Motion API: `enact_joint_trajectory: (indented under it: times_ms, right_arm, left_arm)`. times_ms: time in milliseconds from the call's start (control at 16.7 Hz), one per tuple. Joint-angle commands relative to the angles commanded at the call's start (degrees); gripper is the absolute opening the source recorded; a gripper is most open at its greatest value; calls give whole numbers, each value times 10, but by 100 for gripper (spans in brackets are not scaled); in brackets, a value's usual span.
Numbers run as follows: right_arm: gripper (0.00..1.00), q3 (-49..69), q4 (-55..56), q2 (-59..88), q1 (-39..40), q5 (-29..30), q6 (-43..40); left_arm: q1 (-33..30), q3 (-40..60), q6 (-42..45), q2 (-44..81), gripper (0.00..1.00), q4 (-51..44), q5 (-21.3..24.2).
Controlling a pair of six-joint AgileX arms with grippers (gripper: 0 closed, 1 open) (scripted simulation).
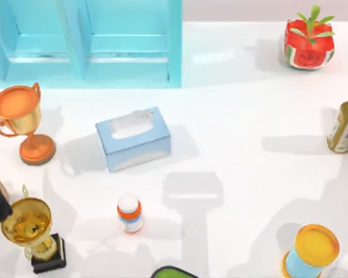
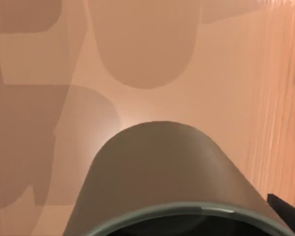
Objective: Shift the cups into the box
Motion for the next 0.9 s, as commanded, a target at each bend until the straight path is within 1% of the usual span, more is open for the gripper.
enact_joint_trajectory:
  times_ms: [180,900]
  right_arm:
    - [0,0,0,0,0,0,0]
    - [90,0,0,0,0,0,0]
  left_arm:
    - [0,0,0,0,100,0,0]
    - [0,0,0,0,100,0,0]
